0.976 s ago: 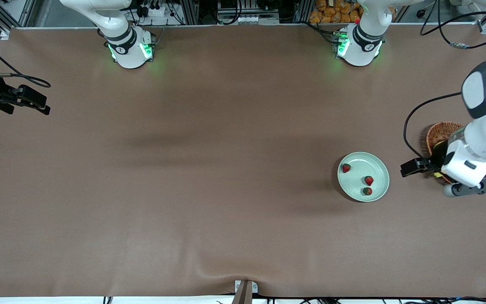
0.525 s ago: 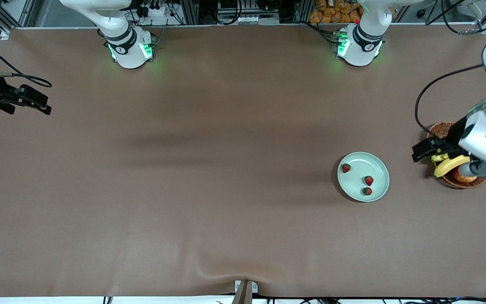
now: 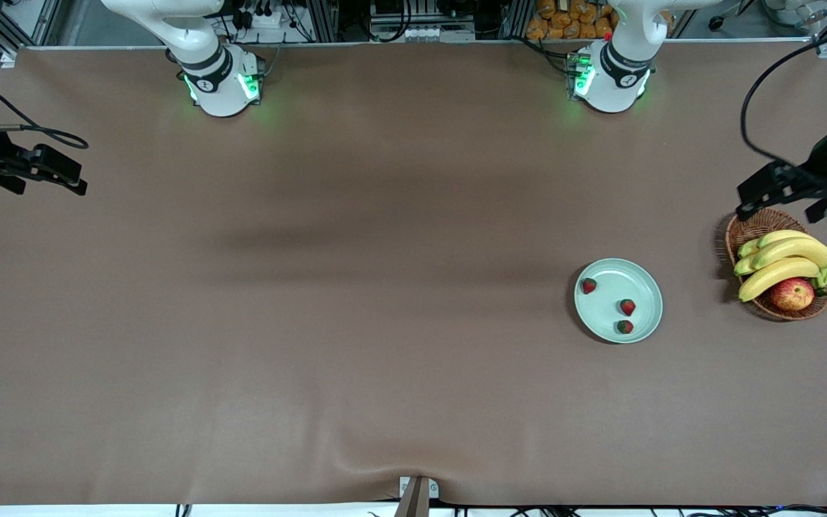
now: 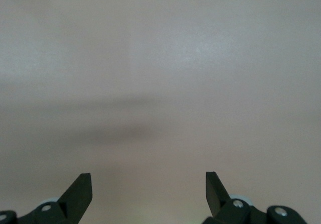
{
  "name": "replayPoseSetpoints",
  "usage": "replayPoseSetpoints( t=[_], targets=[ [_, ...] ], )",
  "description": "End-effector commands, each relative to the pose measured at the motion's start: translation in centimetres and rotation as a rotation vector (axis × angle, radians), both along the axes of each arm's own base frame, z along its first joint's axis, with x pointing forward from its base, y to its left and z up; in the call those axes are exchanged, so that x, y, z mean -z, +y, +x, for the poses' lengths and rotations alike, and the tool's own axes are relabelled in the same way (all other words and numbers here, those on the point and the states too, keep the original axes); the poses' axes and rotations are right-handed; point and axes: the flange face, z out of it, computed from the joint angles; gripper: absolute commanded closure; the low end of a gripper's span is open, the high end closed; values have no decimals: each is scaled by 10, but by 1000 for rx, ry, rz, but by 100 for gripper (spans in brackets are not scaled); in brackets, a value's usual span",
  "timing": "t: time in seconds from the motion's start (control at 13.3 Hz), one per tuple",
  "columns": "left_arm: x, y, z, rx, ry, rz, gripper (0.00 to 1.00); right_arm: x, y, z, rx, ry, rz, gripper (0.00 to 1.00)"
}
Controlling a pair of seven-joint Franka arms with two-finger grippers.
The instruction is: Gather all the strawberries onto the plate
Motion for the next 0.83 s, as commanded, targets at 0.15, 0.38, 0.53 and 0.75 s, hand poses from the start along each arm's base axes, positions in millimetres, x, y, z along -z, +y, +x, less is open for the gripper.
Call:
replayPoseSetpoints(
  t=[0.15, 0.38, 0.53, 0.75],
  targets=[
    [-5, 0, -21, 15, 27, -2, 0, -4, -3, -1, 22, -2, 8, 0],
    [-5, 5, -24, 4, 36, 3, 0, -4, -3, -1, 22, -1, 6, 0],
    [-6, 5, -25, 2, 40, 5, 0, -4, -3, -1, 22, -1, 6, 0],
    [-6, 2, -29, -1, 52, 8, 0, -4, -3, -1, 22, -1, 6, 0]
  ],
)
